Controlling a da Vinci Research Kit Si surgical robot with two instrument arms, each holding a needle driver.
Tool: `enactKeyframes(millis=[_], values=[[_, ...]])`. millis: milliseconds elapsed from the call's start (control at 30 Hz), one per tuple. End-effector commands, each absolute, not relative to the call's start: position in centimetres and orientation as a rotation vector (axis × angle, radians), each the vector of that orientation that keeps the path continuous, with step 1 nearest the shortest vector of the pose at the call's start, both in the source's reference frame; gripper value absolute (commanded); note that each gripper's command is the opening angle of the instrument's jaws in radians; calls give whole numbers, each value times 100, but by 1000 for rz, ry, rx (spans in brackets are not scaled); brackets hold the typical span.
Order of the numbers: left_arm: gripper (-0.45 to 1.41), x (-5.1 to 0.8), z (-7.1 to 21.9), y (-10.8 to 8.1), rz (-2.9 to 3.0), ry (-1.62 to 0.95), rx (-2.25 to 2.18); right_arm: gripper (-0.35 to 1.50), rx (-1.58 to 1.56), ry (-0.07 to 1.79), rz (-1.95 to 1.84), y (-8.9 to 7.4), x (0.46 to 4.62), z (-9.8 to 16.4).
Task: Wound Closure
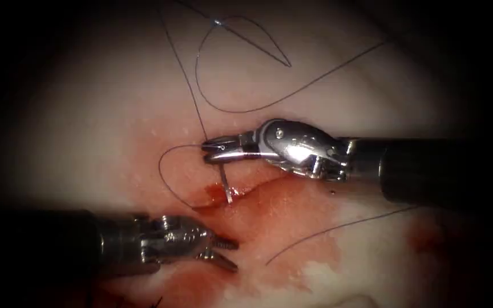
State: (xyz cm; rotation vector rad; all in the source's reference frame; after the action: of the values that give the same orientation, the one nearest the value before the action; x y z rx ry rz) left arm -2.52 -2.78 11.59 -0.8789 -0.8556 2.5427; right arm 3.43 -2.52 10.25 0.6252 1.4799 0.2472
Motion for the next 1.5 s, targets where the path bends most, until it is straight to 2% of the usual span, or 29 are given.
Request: enactKeyframes(millis=[33, 533, 1133, 1500], values=[[27, -256, 1163, -280, 2543, -859, -881, -35, 627, 1481, 244, -251, 351, 1028], [22, -237, 1158, -290, 2554, -867, -888, -35, 598, 1400, 285, -253, 352, 1028], [19, -244, 1160, -296, 2555, -859, -885, -35, 362, 1409, 212, -240, 355, 1036], [19, -244, 1161, -296, 2556, -858, -885, -35, 380, 1413, 195, -251, 352, 1033]])
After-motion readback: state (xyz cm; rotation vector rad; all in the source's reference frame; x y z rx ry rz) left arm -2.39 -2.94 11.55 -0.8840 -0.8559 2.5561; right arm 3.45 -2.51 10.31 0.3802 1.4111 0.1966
